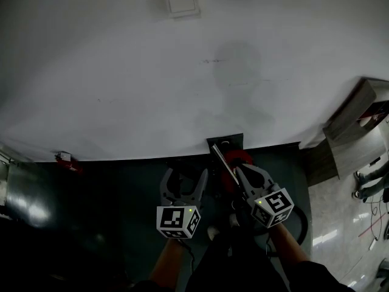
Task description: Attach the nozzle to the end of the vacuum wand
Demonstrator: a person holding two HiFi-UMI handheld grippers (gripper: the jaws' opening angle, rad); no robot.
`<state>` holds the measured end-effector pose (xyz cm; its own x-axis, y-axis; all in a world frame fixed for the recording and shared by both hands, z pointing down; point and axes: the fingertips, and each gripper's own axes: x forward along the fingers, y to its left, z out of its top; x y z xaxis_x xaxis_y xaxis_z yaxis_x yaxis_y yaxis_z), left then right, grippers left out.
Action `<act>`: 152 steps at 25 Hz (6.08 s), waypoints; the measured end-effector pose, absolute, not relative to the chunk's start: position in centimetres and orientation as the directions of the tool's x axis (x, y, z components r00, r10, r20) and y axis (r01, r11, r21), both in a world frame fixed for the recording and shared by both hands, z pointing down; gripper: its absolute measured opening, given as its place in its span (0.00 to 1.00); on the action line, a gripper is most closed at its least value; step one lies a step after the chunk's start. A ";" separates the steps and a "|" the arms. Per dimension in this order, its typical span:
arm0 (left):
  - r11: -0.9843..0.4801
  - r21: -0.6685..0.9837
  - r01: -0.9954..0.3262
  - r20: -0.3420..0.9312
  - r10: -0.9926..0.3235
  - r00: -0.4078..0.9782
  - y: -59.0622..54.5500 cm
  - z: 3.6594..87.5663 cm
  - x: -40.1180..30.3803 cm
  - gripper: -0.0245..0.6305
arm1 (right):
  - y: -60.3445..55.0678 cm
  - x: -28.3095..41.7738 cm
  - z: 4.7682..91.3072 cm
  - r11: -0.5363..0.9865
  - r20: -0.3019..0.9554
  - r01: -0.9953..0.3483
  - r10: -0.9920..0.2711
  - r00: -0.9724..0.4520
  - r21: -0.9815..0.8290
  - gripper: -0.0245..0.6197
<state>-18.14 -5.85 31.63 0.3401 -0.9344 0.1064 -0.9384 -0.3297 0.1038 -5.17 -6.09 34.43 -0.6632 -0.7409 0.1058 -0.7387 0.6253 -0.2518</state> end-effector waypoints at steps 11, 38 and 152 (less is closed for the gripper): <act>-0.261 0.138 -0.955 0.134 -0.951 0.279 -9.2 34.0 -18.6 0.53 | -9.8 -5.8 36.6 0.655 0.127 -0.695 -0.694 -0.709 -0.298 0.06; -0.163 0.184 -0.969 0.162 -0.968 0.194 -18.7 39.4 -19.3 0.53 | -18.3 -9.0 54.0 0.784 0.377 -0.583 -0.485 -0.789 -0.212 0.24; -0.233 0.595 -0.769 0.156 -0.906 0.394 -29.8 48.3 -21.2 0.53 | -21.2 -13.1 66.5 0.835 0.467 -0.546 -0.455 -0.758 -0.072 0.29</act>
